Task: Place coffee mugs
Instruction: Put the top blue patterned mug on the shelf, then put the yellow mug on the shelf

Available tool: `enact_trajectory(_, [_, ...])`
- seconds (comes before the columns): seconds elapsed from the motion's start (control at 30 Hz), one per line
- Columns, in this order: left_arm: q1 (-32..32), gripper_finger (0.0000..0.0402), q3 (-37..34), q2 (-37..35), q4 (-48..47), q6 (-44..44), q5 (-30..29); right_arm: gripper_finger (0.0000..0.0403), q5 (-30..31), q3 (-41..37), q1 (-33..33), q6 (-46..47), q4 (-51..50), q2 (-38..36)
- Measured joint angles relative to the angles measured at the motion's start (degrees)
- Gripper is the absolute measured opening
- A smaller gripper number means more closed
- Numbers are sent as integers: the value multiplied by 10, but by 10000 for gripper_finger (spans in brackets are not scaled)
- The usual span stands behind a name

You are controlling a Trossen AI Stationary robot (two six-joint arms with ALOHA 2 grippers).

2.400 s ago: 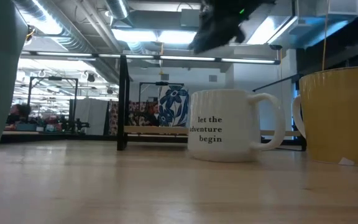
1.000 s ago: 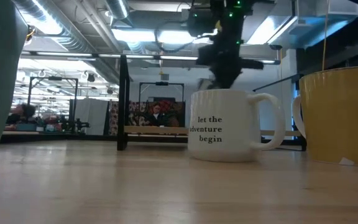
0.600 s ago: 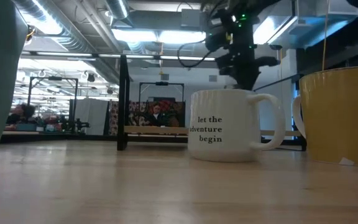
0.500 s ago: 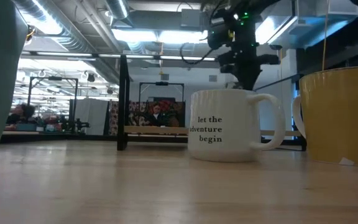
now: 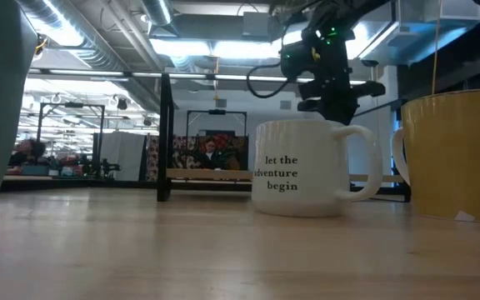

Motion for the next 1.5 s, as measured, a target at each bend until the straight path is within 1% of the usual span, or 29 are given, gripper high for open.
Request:
enact_trajectory(0.2, [0, 130, 0, 0, 0, 0, 0, 7, 19, -1, 0, 1, 12, 0])
enact_trajectory(0.37, [0, 130, 0, 0, 0, 0, 0, 8, 20, -1, 0, 7, 11, 0])
enact_trajectory(0.53, [0, 130, 0, 0, 0, 0, 0, 9, -7, -1, 0, 11, -10, 0])
enact_trajectory(0.6, [0, 130, 0, 0, 0, 0, 0, 12, -9, -1, 0, 11, -11, 0])
enact_trajectory(0.7, [0, 130, 0, 0, 0, 0, 0, 35, -10, -1, 0, 12, -16, 0])
enact_trajectory(0.8, [0, 130, 0, 0, 0, 0, 0, 74, -9, -2, 0, 13, -13, 0])
enact_trajectory(0.9, [0, 130, 0, 0, 0, 0, 0, 113, 7, -2, 0, 17, -4, 0])
enact_trajectory(1.0, [0, 130, 0, 0, 0, 0, 0, 139, 10, -2, 0, 17, -4, 0])
enact_trajectory(1.2, [0, 130, 0, 0, 0, 0, 0, 163, 18, -2, 0, 17, -5, -5])
enact_trajectory(1.5, [0, 130, 0, 0, 0, 5, 1, 175, 21, -2, 0, 25, -2, -49])
